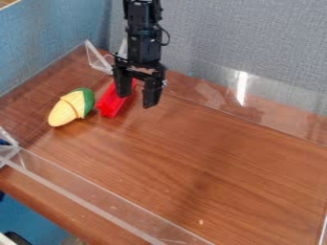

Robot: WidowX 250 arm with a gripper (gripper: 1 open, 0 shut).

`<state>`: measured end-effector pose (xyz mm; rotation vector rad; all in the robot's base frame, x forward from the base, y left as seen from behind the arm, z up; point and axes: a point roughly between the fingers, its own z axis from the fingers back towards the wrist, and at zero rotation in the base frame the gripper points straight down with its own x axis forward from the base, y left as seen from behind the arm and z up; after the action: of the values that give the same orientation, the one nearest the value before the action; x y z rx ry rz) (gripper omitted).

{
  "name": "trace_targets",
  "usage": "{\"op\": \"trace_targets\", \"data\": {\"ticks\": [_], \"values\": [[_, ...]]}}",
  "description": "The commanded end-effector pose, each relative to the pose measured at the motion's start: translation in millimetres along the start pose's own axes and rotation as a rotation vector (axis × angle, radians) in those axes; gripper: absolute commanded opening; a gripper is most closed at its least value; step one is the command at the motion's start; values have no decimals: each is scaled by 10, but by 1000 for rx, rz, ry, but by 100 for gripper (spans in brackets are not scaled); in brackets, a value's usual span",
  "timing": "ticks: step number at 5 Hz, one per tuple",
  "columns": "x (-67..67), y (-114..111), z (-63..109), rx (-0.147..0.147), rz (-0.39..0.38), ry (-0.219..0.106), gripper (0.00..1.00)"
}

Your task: Put the red object to the left side of the table

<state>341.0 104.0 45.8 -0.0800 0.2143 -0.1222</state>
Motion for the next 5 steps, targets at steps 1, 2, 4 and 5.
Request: {"op": "trace_targets", "data": {"ticks": [1,2,4,5], "values": [[54,135,204,21,41,-57,100],[4,99,177,29,-3,-48,100],[-117,130,146,28,21,-63,100],[-31,63,187,26,58,-55,100]]}}
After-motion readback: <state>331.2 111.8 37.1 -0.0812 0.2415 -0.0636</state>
